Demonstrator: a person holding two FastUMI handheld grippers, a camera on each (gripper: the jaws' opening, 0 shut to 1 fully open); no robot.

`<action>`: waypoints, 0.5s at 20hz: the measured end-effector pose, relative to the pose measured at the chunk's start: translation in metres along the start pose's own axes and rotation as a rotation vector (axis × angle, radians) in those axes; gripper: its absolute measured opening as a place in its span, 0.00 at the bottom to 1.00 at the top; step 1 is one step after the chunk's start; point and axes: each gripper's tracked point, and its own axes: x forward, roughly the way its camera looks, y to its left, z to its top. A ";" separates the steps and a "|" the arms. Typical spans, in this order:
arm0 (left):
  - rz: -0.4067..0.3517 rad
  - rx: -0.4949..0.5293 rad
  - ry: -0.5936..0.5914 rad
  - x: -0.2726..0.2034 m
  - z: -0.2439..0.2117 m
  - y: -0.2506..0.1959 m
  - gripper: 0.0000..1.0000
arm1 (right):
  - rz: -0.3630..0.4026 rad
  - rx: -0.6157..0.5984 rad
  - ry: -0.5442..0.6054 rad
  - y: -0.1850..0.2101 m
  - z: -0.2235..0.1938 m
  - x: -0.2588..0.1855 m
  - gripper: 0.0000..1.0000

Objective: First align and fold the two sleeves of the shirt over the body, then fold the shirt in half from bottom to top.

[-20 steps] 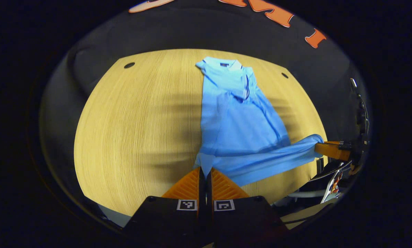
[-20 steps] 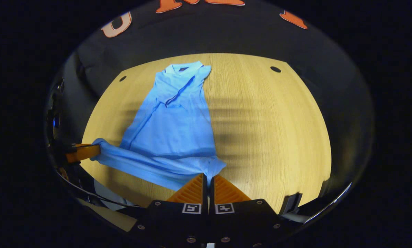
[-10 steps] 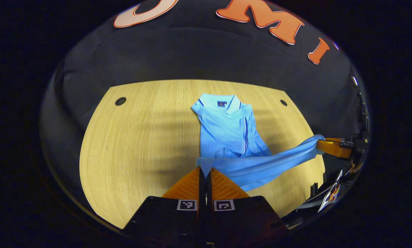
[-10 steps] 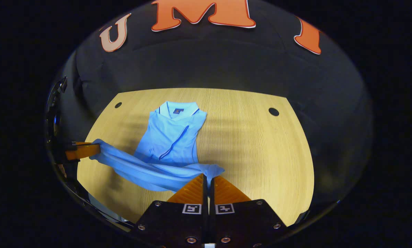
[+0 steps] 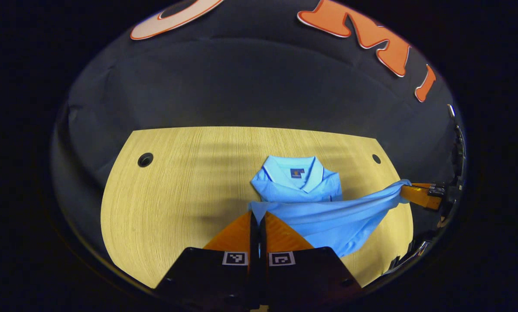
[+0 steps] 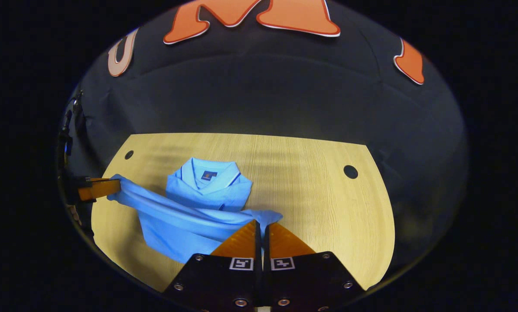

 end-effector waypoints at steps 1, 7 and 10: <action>0.004 -0.002 0.003 0.010 0.007 0.004 0.04 | -0.009 0.000 0.007 -0.002 0.003 0.016 0.00; 0.029 0.003 0.030 0.076 0.033 0.025 0.04 | -0.026 0.034 0.021 -0.011 0.016 0.093 0.00; 0.062 0.008 0.069 0.104 0.025 0.033 0.05 | -0.022 0.052 0.032 -0.006 0.014 0.127 0.00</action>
